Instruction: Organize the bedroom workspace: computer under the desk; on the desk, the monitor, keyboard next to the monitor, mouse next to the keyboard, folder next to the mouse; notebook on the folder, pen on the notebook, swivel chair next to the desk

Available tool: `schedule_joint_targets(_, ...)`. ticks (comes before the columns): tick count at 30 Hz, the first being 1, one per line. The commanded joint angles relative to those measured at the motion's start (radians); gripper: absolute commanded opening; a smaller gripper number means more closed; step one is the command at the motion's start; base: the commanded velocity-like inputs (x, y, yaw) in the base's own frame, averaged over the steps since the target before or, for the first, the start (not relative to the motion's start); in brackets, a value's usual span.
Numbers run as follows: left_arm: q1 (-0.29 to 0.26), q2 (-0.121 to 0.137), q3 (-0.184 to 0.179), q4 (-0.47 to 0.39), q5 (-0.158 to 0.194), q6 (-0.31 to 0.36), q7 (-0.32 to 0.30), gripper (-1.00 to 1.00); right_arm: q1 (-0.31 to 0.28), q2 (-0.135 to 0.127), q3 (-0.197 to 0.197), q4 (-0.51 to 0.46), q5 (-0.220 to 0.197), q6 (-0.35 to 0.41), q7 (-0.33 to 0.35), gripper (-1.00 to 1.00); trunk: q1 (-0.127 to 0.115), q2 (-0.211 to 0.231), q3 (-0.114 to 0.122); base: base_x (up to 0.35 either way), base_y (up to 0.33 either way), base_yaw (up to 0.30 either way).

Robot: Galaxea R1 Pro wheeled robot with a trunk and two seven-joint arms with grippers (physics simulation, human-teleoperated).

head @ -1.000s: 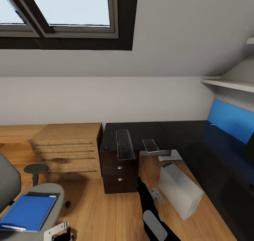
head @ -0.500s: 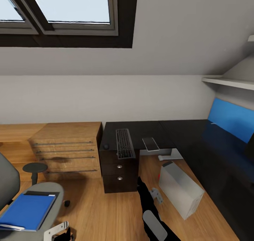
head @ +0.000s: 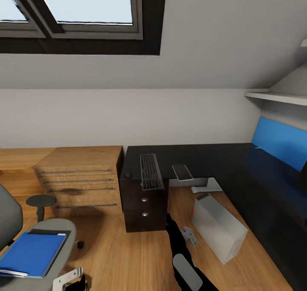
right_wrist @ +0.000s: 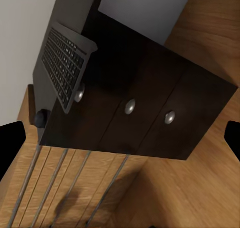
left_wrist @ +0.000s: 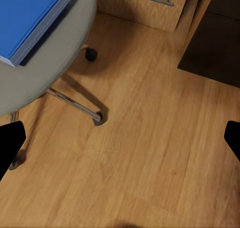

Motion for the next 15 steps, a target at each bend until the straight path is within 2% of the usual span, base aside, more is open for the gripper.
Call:
schedule_joint_targets(1, 0.0, 0.001, -0.003, -0.002, 0.006, 0.003, 0.008, 1.0, -0.001, 0.0, 0.003, 0.0, -0.003, -0.005, -0.005, 1.0, 0.004, -0.008, -0.004, 0.0, 0.0, 0.0)
schedule_joint_targets(15, 0.0, 0.0, -0.003, -0.002, 0.006, 0.003, 0.008, 1.0, -0.001, 0.0, 0.003, -0.001, -0.004, -0.005, -0.003, 1.0, 0.058, -0.106, -0.048, 0.0, 0.0, 0.0)
